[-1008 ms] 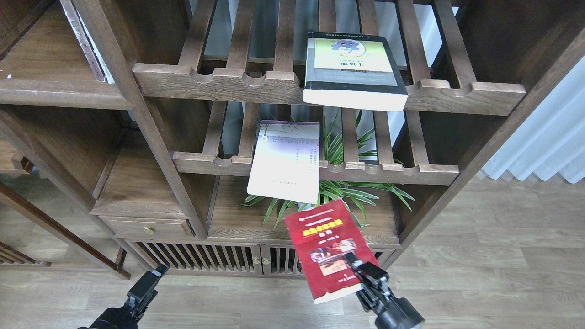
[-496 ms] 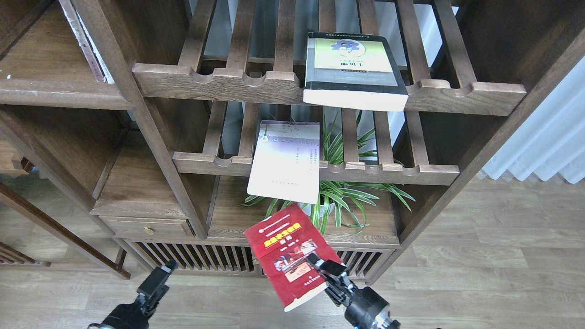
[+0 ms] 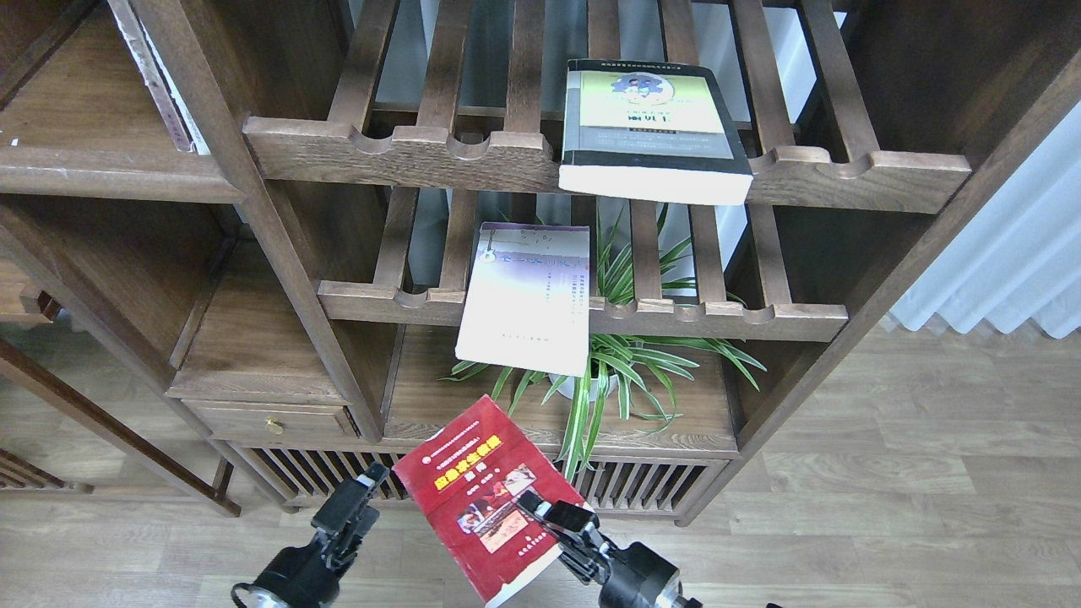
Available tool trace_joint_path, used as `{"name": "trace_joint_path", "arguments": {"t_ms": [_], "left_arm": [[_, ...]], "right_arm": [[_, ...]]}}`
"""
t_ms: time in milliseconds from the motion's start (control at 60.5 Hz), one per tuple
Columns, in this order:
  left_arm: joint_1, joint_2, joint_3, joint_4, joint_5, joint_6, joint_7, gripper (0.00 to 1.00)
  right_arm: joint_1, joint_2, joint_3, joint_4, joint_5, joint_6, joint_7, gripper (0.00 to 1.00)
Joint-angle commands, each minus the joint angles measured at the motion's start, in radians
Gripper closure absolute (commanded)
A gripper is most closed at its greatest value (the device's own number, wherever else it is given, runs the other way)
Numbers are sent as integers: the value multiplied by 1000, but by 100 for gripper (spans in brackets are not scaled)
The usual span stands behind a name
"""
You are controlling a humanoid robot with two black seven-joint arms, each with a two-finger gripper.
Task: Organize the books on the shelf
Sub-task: 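Bring the red book down and grasp it with the left gripper too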
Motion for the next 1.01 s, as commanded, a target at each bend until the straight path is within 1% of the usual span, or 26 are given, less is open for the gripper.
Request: {"name": "trace_joint_path", "arguments": {"t_ms": [0, 83, 215, 430, 512, 595, 711, 727, 810, 909, 991], "left_arm": [[-3, -13, 27, 5, -1, 0, -2, 0], [-6, -19, 30, 6, -1, 0, -9, 0], [-13, -19, 37, 14, -1, 0, -18, 0], [-13, -19, 39, 16, -1, 0, -35, 0], [-12, -19, 42, 16, 0, 0, -35, 2], [-12, -19, 60, 17, 0, 0, -35, 3], [-9, -19, 80, 17, -1, 0, -41, 10], [-7, -19, 88, 17, -1, 0, -54, 13], [-9, -19, 97, 17, -9, 0, -74, 17], [-15, -19, 105, 17, -21, 0, -86, 19], [-15, -19, 105, 17, -29, 0, -88, 23]], "right_arm": [[-1, 3, -1, 3, -2, 0, -2, 95], [-8, 6, -1, 3, -3, 0, -8, 95], [-12, 23, -11, 3, -5, 0, -31, 95], [-12, 15, -15, 4, -8, 0, -37, 95], [-15, 12, -17, 3, -9, 0, -57, 95], [-21, 14, -18, 3, -11, 0, -63, 95], [-28, 17, -18, 1, -11, 0, -64, 95], [-29, 17, -18, 1, -11, 0, -64, 94], [-29, 17, -17, 1, -11, 0, -64, 94], [-29, 15, -15, 1, -11, 0, -64, 94], [-29, 15, -14, 0, -11, 0, -64, 94]]}}
